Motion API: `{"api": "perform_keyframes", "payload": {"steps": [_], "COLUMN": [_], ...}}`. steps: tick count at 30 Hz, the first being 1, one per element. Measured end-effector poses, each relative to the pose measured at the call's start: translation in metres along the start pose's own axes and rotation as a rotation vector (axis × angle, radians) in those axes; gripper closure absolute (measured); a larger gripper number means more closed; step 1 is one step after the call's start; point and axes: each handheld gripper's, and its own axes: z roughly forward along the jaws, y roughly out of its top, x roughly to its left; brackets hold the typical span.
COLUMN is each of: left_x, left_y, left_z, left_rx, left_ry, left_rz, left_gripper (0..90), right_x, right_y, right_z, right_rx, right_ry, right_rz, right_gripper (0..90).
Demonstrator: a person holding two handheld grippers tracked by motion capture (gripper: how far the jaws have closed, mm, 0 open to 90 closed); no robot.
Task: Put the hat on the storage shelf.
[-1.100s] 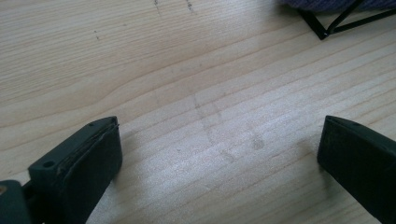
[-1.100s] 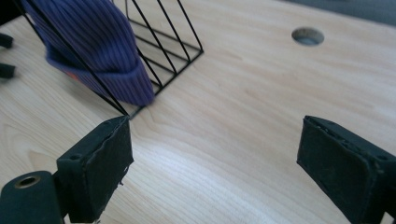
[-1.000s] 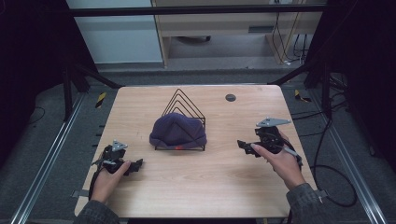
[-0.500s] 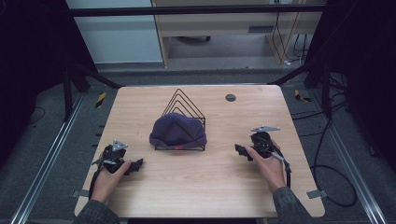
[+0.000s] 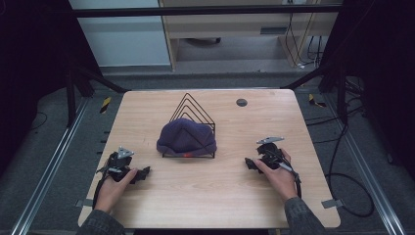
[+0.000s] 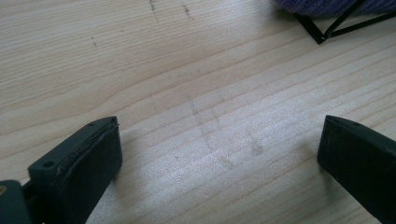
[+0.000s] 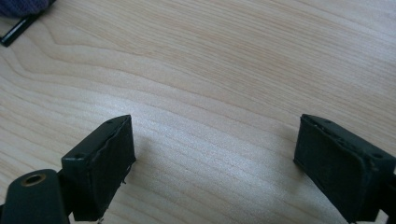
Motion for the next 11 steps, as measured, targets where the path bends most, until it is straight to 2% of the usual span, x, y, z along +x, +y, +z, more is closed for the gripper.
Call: {"api": "perform_keyframes", "payload": {"steps": [2, 7, 11], "left_x": [0.000, 0.001, 0.001], "left_y": [0.000, 0.000, 0.000], "left_z": [0.000, 0.000, -0.001], "left_rx": [0.000, 0.004, 0.003], "left_ry": [-0.001, -0.002, -0.006], "left_rz": [0.000, 0.010, 0.012], "left_gripper": [0.0, 0.0, 0.0], "right_x": [0.003, 0.007, 0.007], "right_y": [-0.003, -0.013, -0.014], "right_z": [0.001, 0.002, 0.003], "right_rx": [-0.016, -0.090, -0.105], "right_ry": [-0.009, -0.012, -0.017], "right_rz": [-0.036, -0.020, -0.025], "right_gripper": [8.2, 6.7, 6.5]}}
